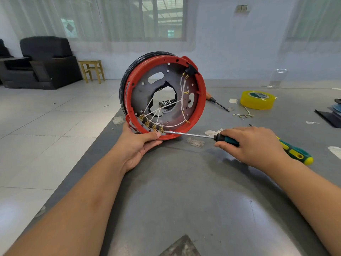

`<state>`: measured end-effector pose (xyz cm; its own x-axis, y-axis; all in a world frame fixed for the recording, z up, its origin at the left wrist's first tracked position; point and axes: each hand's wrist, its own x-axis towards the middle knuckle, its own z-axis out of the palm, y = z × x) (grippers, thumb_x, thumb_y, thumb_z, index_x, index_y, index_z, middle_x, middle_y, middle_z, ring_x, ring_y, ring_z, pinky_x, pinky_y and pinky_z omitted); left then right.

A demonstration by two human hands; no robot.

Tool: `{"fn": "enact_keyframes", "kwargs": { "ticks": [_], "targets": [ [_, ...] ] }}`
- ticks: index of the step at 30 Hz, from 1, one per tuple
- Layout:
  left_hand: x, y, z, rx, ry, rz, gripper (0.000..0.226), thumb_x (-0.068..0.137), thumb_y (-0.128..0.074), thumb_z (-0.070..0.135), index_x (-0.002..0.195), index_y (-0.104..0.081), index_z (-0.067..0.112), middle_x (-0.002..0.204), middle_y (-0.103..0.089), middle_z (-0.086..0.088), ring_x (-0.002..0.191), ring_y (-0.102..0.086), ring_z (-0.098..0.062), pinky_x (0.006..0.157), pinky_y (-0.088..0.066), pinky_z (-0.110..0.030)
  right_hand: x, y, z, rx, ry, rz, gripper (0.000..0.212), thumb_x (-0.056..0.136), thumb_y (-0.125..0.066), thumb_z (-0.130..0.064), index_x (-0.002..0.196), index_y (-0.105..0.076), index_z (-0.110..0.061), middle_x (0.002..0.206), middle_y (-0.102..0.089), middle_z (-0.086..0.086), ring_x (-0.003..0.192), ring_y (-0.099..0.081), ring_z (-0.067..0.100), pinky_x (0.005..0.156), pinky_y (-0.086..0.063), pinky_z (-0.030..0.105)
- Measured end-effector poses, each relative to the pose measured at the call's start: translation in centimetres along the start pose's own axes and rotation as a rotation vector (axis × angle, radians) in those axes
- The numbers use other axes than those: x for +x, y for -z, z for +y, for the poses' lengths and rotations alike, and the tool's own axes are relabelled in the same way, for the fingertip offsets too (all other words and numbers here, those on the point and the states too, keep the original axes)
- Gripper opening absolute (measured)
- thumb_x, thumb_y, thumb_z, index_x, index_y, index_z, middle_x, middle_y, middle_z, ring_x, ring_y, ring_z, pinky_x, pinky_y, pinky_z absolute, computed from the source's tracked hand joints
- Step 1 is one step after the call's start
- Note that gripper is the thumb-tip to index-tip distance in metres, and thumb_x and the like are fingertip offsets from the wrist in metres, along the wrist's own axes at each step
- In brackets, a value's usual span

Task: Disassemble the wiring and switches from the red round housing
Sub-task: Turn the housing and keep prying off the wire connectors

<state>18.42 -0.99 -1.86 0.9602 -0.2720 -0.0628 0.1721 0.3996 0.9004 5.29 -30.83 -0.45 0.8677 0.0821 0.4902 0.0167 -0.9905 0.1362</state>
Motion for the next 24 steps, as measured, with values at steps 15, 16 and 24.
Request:
{"fn": "enact_keyframes", "kwargs": {
  "ticks": [15, 16, 24],
  "targets": [
    [0.0, -0.3, -0.1, -0.035, -0.045, 0.064, 0.075, 0.078, -0.076, -0.023, 0.132, -0.043, 0.017, 0.126, -0.068, -0.023, 0.096, -0.079, -0.040, 0.077, -0.067, -0.048, -0.5, 0.3, -2.3, -0.066, 0.006, 0.067, 0.045, 0.089, -0.044, -0.071, 0.095, -0.057, -0.029, 0.085, -0.071, -0.011, 0.068, -0.067, 0.020, 0.046, -0.038, 0.023],
    [0.0, -0.3, 0.0, -0.035, -0.047, 0.072, 0.076, 0.078, -0.076, -0.023, 0.132, -0.043, 0.017, 0.126, -0.068, -0.023, 0.096, -0.079, -0.039, 0.078, -0.067, -0.049, -0.5, 0.3, -2.4, -0.068, 0.013, 0.074, 0.044, 0.089, -0.046, -0.070, 0.094, -0.057, -0.028, 0.083, -0.071, -0.011, 0.065, -0.066, 0.020, 0.044, -0.035, 0.021],
    [-0.1, -0.5, 0.0, -0.051, -0.049, 0.076, 0.074, 0.084, -0.073, -0.020, 0.143, -0.040, 0.010, 0.121, -0.073, -0.025, 0.095, -0.079, -0.038, 0.081, -0.066, -0.049, -0.5, 0.2, -3.3, -0.034, 0.087, 0.075, 0.037, 0.089, -0.054, -0.064, 0.087, -0.037, -0.032, 0.073, -0.065, -0.009, 0.053, -0.060, 0.018, 0.042, -0.013, 0.018]
  ]
}}
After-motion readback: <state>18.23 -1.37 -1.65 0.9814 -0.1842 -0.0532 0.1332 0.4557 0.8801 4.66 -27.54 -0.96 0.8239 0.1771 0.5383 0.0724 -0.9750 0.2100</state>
